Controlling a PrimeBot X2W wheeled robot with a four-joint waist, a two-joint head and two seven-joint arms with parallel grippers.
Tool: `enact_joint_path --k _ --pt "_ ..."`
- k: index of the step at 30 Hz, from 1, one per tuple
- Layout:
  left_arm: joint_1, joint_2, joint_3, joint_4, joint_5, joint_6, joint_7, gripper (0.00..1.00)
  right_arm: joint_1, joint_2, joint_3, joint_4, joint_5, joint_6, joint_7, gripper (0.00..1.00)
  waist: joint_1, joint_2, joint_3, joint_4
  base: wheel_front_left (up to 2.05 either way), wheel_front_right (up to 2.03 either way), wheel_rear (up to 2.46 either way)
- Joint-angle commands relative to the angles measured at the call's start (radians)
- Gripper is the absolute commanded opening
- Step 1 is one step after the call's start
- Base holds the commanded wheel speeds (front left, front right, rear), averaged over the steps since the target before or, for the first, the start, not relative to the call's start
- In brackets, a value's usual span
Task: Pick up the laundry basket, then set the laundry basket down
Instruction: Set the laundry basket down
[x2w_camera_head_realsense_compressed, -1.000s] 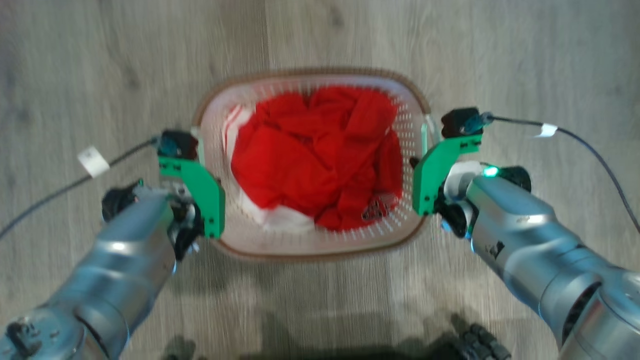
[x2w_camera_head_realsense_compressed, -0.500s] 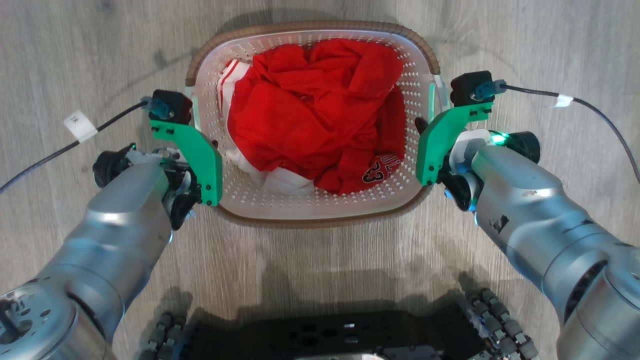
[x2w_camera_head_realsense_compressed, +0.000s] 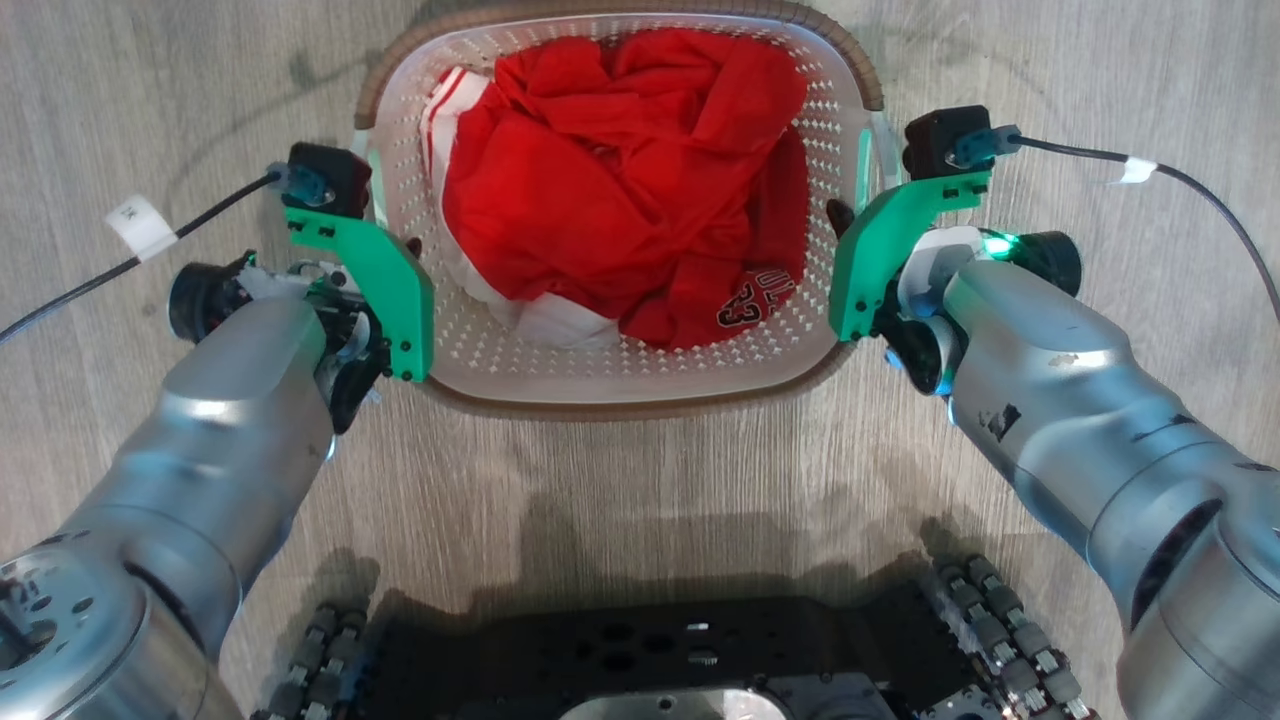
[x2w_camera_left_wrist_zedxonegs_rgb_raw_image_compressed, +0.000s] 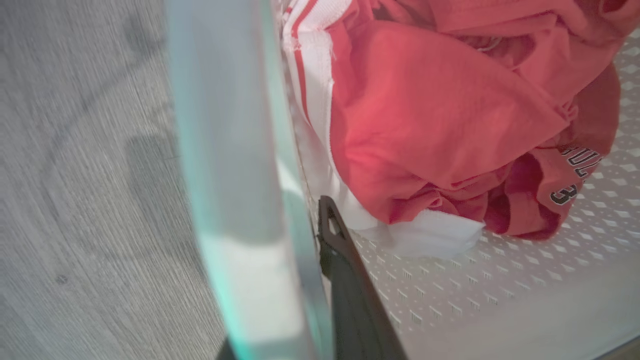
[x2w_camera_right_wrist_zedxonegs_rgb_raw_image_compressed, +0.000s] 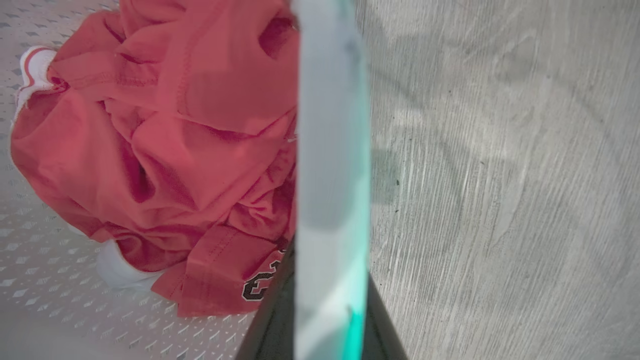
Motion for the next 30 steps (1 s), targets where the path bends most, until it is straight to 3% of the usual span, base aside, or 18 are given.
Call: enact_joint_path --k 1,13,15,16,17,30 --pt "-0.017 0.015 0.005 -0.002 0.015 -0.009 -0.017 0.00 0.028 0.015 0.012 -0.020 0.004 0.007 -0.015 0.00 0.0000 0.0000 0.002 0.000 0.00 0.00 0.00" --pt "-0.029 0.002 0.004 0.031 0.015 -0.009 -0.051 0.00 0.028 0.015 0.021 -0.014 0.029 0.007 -0.014 0.00 0.0000 0.0000 0.018 0.004 0.00 0.00 0.00" --pt "-0.031 -0.003 0.007 0.049 0.015 -0.007 -0.069 1.00 0.029 0.015 0.022 -0.013 0.039 0.007 -0.006 0.00 0.0000 0.0000 0.018 0.006 0.00 0.00 0.00" --pt "-0.032 -0.005 0.013 0.057 0.010 0.000 -0.076 1.00 0.026 0.015 0.022 -0.008 0.038 0.007 -0.016 0.33 0.0000 0.0000 0.019 0.006 0.00 0.00 0.00" --pt "-0.034 -0.008 0.014 0.063 0.010 0.006 -0.081 1.00 0.025 0.015 0.020 -0.001 0.043 0.007 -0.025 1.00 0.0000 0.0000 0.019 0.006 0.00 0.00 0.00" --pt "-0.033 -0.020 0.015 0.089 0.024 0.023 -0.139 1.00 0.031 0.015 0.028 0.027 0.058 0.007 -0.029 1.00 0.0000 0.0000 0.013 0.017 0.00 0.00 0.00"
